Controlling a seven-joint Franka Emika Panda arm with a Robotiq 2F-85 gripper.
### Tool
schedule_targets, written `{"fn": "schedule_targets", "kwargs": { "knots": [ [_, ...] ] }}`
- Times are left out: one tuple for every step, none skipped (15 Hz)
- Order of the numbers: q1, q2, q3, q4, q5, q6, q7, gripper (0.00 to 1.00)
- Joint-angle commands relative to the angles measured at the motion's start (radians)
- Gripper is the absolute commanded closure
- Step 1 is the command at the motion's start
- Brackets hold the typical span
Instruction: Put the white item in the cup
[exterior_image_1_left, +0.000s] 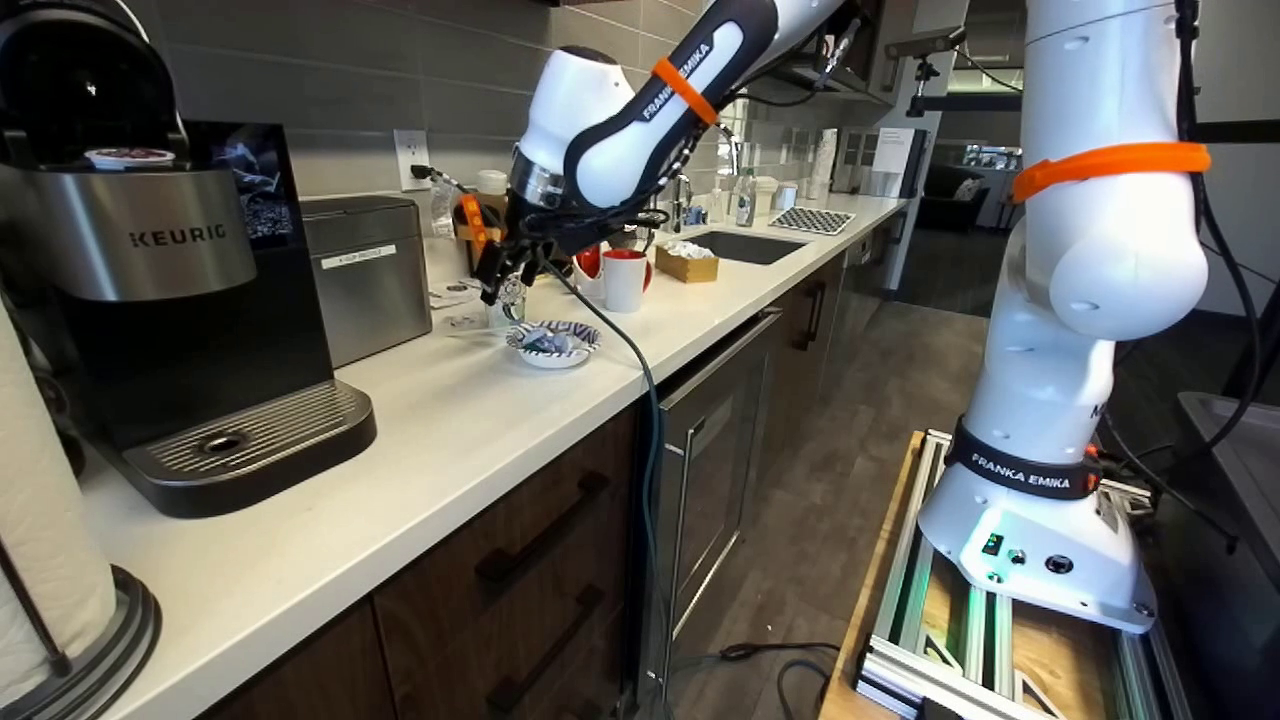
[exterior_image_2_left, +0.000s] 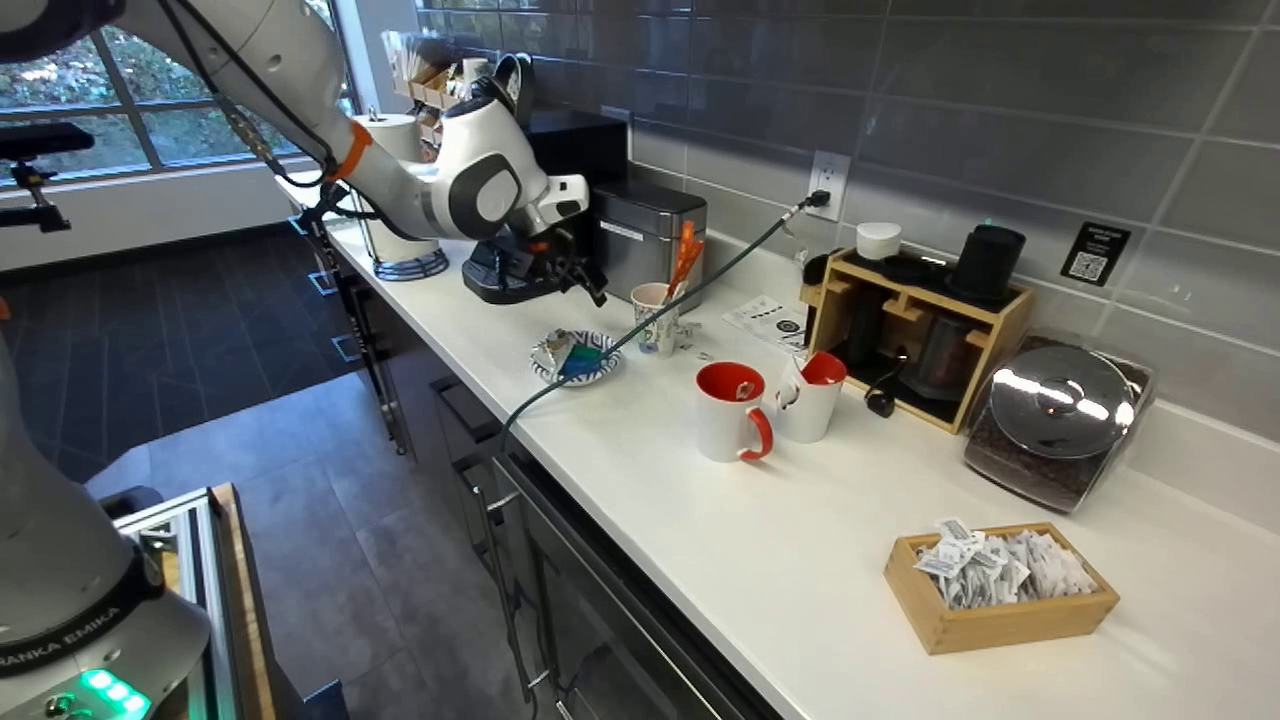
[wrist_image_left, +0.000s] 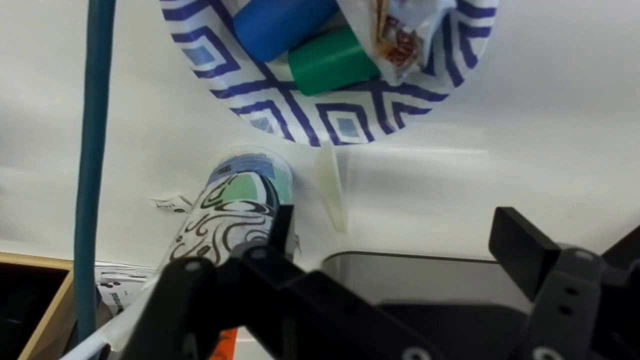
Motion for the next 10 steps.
{"fn": "schedule_targets", "kwargs": {
  "knots": [
    [0.057, 0.073, -0.092, 0.027, -0.136, 0.040, 0.188, 0.00],
    [0.065, 0.088, -0.101, 0.034, -0.141, 0.039, 0.215, 0.00],
    [0.072, 0.104, -0.108, 0.042, -0.142, 0.039, 0.237, 0.00],
    [0.079, 0.119, -0.112, 0.050, -0.141, 0.047, 0.253, 0.00],
    [0.086, 0.135, -0.116, 0.062, -0.138, 0.047, 0.268, 0.00],
    [0.089, 0.152, -0.113, 0.074, -0.129, 0.049, 0.272, 0.02],
    [0.092, 0.164, -0.112, 0.083, -0.127, 0.052, 0.277, 0.05],
    [0.099, 0.177, -0.116, 0.096, -0.131, 0.051, 0.287, 0.05],
    [0.106, 0.189, -0.125, 0.108, -0.138, 0.054, 0.299, 0.08],
    [0.113, 0.197, -0.133, 0.117, -0.141, 0.059, 0.307, 0.06]
  ]
}}
